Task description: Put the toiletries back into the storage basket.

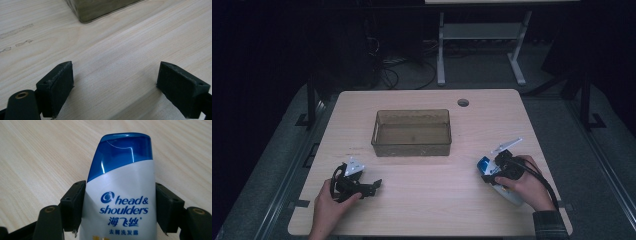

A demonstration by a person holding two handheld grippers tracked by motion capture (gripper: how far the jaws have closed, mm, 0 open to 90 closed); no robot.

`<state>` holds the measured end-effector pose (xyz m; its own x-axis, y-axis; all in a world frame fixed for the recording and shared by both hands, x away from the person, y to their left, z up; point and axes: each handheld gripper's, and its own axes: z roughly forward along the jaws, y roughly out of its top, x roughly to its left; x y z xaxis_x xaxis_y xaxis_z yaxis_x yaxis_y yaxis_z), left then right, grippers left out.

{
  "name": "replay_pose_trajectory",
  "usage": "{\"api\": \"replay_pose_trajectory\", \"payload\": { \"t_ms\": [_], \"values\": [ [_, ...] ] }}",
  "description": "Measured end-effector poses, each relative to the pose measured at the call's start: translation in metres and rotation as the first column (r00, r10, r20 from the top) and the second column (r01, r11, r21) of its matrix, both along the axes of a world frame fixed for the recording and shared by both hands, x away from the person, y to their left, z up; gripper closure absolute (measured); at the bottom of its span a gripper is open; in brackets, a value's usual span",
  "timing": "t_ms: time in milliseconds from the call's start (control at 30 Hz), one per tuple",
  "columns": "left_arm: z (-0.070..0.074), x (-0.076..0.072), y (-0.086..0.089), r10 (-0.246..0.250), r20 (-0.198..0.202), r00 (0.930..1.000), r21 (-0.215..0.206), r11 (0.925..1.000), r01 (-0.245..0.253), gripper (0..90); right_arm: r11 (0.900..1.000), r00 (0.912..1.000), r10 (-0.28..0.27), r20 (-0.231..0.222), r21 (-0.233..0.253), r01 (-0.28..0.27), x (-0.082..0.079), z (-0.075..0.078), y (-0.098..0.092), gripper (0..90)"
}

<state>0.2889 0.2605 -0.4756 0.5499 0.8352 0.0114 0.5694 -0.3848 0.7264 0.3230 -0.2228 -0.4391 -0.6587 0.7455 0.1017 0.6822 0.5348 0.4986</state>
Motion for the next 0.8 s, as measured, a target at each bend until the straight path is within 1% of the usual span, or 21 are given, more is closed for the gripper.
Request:
{"api": "replay_pose_trajectory", "payload": {
  "t_ms": [33, 67, 133, 167, 200, 267, 333, 400, 567, 700, 733, 767, 800],
  "values": [
    [0.000, 0.000, 0.000, 0.000, 0.000, 1.0000, 0.000, 1.0000, 0.000, 12.6, 1.000, 1.0000, 0.000, 0.000, 0.000, 0.000, 0.000, 0.000, 0.000, 33.0],
    [0.000, 0.000, 0.000, 0.000, 0.000, 1.0000, 0.001, 1.0000, 0.000, 12.6, 1.000, 0.9999, -0.006, 0.015, 0.014, 0.006, -0.002, 0.002, -0.003, 33.0],
    [0.000, 0.000, 0.000, 0.000, 0.000, 1.0000, 0.000, 1.0000, 0.000, 12.6, 0.999, 0.9996, -0.013, 0.026, 0.034, 0.012, -0.005, 0.005, -0.006, 33.1],
    [0.000, 0.000, 0.000, 0.000, 0.000, 1.0000, 0.000, 1.0000, 0.000, 12.5, 0.999, 0.9996, -0.013, 0.026, 0.034, 0.012, -0.005, 0.005, -0.006, 33.1],
    [0.000, 0.000, 0.000, 0.000, 0.000, 1.0000, 0.000, 1.0000, 0.000, 12.5, 0.998, 0.9991, -0.021, 0.038, 0.056, 0.019, -0.007, 0.007, -0.009, 33.1],
    [0.000, 0.000, 0.000, 0.000, 0.000, 1.0000, -0.001, 1.0000, 0.000, 12.6, 0.997, 0.9983, -0.028, 0.051, 0.076, 0.024, -0.010, 0.009, -0.013, 33.1],
    [0.000, 0.000, 0.000, 0.000, 0.000, 1.0000, 0.000, 1.0000, 0.000, 12.6, 0.996, 0.9978, -0.033, 0.058, 0.085, 0.028, -0.012, 0.009, -0.015, 33.1],
    [0.000, 0.000, 0.000, 0.000, 0.000, 1.0000, 0.000, 1.0000, 0.000, 12.6, 0.993, 0.9963, -0.045, 0.073, 0.115, 0.036, -0.015, 0.011, -0.020, 33.1],
    [0.000, 0.000, 0.000, 0.001, 0.000, 1.0000, -0.001, 1.0000, -0.001, 12.6, 0.986, 0.9919, -0.072, 0.104, 0.157, 0.055, -0.021, 0.015, -0.027, 33.2],
    [0.000, 0.000, 0.000, 0.000, 0.000, 1.0000, 0.000, 1.0000, 0.000, 12.6, 0.980, 0.9883, -0.084, 0.127, 0.189, 0.059, -0.026, 0.018, -0.034, 33.2],
    [0.000, 0.000, 0.000, 0.000, 0.000, 1.0000, -0.001, 1.0000, 0.000, 12.6, 0.977, 0.9875, -0.096, 0.125, 0.203, 0.069, -0.028, 0.019, -0.034, 33.3],
    [0.000, 0.000, 0.000, 0.000, 0.000, 1.0000, -0.001, 1.0000, 0.000, 12.6, 0.977, 0.9875, -0.096, 0.125, 0.203, 0.069, -0.028, 0.019, -0.034, 33.3],
    [0.000, 0.000, 0.000, 0.000, 0.000, 1.0000, 0.000, 1.0000, 0.000, 12.6, 0.972, 0.9847, -0.107, 0.138, 0.222, 0.075, -0.030, 0.020, -0.037, 33.3]
  ]
}}
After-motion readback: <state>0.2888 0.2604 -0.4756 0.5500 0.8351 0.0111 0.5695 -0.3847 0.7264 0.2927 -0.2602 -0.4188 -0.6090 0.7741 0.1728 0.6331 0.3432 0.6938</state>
